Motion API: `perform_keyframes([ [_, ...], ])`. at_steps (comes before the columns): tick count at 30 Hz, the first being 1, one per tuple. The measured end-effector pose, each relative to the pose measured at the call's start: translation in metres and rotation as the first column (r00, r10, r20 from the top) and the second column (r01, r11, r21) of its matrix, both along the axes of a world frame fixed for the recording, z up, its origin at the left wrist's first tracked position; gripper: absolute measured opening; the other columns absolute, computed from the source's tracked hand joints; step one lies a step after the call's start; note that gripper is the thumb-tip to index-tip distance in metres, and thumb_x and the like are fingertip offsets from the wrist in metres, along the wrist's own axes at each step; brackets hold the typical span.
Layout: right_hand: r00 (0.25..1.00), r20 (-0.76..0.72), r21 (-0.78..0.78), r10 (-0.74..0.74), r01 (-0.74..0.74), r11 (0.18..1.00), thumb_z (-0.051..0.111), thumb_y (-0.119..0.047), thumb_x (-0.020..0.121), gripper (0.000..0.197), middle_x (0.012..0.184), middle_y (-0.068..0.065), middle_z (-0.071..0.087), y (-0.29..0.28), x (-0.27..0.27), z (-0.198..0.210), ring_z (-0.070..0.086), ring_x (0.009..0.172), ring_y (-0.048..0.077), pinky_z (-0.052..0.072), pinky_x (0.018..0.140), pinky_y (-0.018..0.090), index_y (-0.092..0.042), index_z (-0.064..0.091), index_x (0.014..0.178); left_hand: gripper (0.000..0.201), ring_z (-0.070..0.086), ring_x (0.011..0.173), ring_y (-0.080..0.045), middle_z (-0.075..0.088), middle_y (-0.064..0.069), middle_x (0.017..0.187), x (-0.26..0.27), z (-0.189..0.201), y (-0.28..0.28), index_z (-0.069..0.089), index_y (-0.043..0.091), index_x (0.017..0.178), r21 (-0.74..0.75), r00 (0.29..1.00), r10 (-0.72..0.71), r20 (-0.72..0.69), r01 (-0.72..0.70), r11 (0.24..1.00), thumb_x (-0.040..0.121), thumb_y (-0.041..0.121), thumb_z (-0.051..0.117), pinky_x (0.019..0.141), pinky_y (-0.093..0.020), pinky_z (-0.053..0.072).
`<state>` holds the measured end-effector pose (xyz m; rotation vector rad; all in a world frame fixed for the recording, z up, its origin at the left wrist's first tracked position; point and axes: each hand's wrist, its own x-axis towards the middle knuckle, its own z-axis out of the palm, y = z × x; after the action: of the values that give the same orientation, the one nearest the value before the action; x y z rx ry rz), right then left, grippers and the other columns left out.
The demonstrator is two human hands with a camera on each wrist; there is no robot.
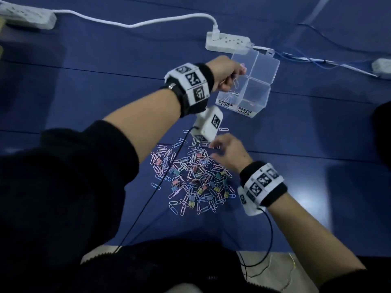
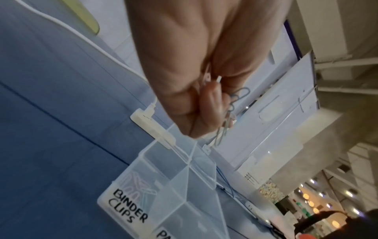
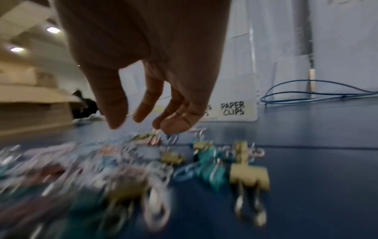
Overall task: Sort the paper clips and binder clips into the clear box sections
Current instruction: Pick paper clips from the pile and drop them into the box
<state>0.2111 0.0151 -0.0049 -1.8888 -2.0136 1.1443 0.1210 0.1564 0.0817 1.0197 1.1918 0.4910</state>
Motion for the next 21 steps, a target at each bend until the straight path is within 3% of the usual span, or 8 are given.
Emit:
perform_keyframes([
  [2, 0.993, 0.021, -0.044, 0.113, -0.112, 0.993, 0.067, -0.025, 0.078, 0.027, 0.106, 0.004, 0.05, -0.015, -0.005, -0.008, 0.045, 0.1, 0.016, 0.041, 0.095, 0.029, -0.016, 0.058, 0.102, 0.034, 0.022, 0.025, -0.003, 0.035, -0.001, 0.059, 0.008, 0.001, 0.007, 0.044, 0.012, 0.062, -0.011, 1.0, 0.01, -0.026, -0.01, 1.0, 0.087, -0.007, 0.028, 0.032, -0.006, 0.015],
  [4, 0.982, 0.016, -0.062, 0.189, -0.188, 0.98, 0.065, -0.032, 0.08, 0.041, 0.118, 0.003, 0.047, -0.025, -0.013, -0.011, 0.038, 0.116, 0.016, 0.031, 0.104, 0.032, -0.021, 0.052, 0.118, 0.035, 0.022, 0.025, -0.004, 0.034, -0.001, 0.057, 0.012, 0.0, 0.011, 0.044, 0.012, 0.062, -0.022, 0.998, 0.009, -0.066, -0.011, 1.0, 0.088, -0.006, 0.028, 0.032, -0.007, 0.015],
  [7, 0.952, 0.049, -0.023, 0.301, -0.3, 0.954, 0.063, -0.032, 0.081, 0.055, 0.117, 0.004, 0.043, -0.024, -0.022, -0.013, 0.034, 0.115, 0.018, 0.029, 0.105, 0.03, -0.019, 0.045, 0.132, 0.036, 0.024, 0.025, -0.004, 0.034, -0.001, 0.057, 0.015, -0.004, 0.013, 0.045, 0.011, 0.063, -0.027, 0.994, -0.005, -0.105, 0.002, 1.0, 0.089, -0.006, 0.028, 0.032, -0.009, 0.016],
  [15, 0.942, 0.014, -0.093, 0.335, -0.332, 0.939, 0.063, -0.017, 0.083, 0.034, 0.102, -0.005, 0.037, -0.02, -0.006, -0.017, 0.039, 0.1, 0.011, 0.033, 0.101, 0.025, -0.014, 0.055, 0.116, 0.036, 0.024, 0.022, -0.002, 0.034, 0.001, 0.059, 0.021, -0.013, 0.018, 0.042, 0.015, 0.062, -0.024, 0.976, -0.033, -0.213, 0.029, 0.999, 0.093, 0.0, 0.032, 0.031, -0.01, 0.017],
  [19, 0.949, 0.022, -0.017, 0.316, -0.316, 0.949, 0.05, -0.002, 0.085, 0.033, 0.109, 0.005, 0.049, -0.023, -0.004, -0.019, 0.043, 0.103, 0.014, 0.035, 0.099, 0.024, -0.012, 0.056, 0.117, 0.035, 0.033, 0.024, -0.006, 0.039, 0.005, 0.023, 0.027, -0.018, 0.023, 0.046, 0.01, 0.061, -0.021, 0.951, -0.065, -0.303, 0.061, 0.998, 0.094, 0.001, 0.04, 0.033, -0.013, 0.027],
  [21, 0.969, -0.009, 0.018, 0.247, -0.247, 0.969, 0.051, -0.001, 0.085, 0.034, 0.112, 0.006, 0.052, -0.025, -0.003, -0.019, 0.041, 0.1, 0.01, 0.037, 0.097, 0.024, -0.013, 0.056, 0.118, 0.034, 0.039, 0.019, -0.004, 0.039, 0.007, 0.018, 0.027, -0.018, 0.023, 0.044, 0.011, 0.061, -0.006, 0.934, -0.081, -0.348, 0.084, 0.996, 0.094, 0.005, 0.042, 0.031, -0.014, 0.034],
])
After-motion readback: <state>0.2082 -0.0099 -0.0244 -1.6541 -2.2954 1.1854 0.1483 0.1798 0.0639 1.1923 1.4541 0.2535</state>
